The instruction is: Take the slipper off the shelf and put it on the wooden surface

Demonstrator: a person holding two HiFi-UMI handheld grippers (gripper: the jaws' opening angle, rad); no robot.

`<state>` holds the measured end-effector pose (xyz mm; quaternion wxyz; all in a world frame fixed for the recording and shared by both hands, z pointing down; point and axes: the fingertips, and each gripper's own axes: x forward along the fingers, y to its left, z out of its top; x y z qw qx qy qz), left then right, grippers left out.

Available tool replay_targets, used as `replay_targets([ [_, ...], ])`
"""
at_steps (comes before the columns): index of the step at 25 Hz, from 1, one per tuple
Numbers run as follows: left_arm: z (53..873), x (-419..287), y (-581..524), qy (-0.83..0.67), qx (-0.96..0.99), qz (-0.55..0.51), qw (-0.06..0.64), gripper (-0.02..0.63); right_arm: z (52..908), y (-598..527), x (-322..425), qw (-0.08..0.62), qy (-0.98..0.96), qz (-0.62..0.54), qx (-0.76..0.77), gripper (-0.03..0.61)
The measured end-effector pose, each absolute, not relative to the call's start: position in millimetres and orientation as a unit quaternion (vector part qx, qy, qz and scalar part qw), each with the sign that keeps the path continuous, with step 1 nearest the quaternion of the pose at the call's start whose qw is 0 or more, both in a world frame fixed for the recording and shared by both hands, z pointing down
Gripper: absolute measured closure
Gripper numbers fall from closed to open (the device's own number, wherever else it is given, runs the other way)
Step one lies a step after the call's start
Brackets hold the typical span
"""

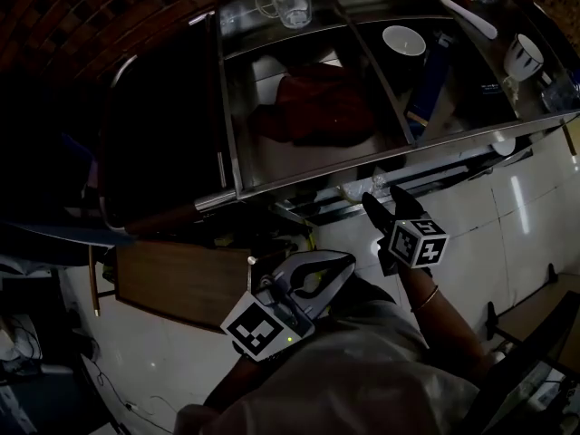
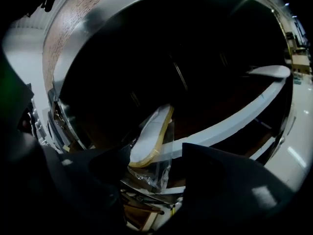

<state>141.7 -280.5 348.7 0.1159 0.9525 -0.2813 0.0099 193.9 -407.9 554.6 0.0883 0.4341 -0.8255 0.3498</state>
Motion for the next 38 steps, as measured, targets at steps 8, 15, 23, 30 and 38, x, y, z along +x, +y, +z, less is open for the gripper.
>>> replay_targets([
  [8,363,141,-297,-0.295,0.946,0.029,0.133,0.621,575,-418,175,0.084,-0.813,0.408,0.406,0.342],
  [15,377,143,-304,-0.302,0.942,0.063,0.130,0.621,575,-417,170,0.096,-0.813,0.430,0.381,0.463],
  [23,374,139,-301,-0.306,0.938,0.063,0.154,0.621,532,-394,197,0.036,-0.813,0.432,0.387,0.520],
  [30,368,124,-269,-0.306,0.940,0.058,0.139,0.621,512,-347,208,0.009,-0.813,0.418,0.405,0.520],
  [38,346,73,-199,-0.282,0.952,0.044,0.108,0.621,478,-290,174,-0.014,-0.822,0.361,0.441,0.518],
])
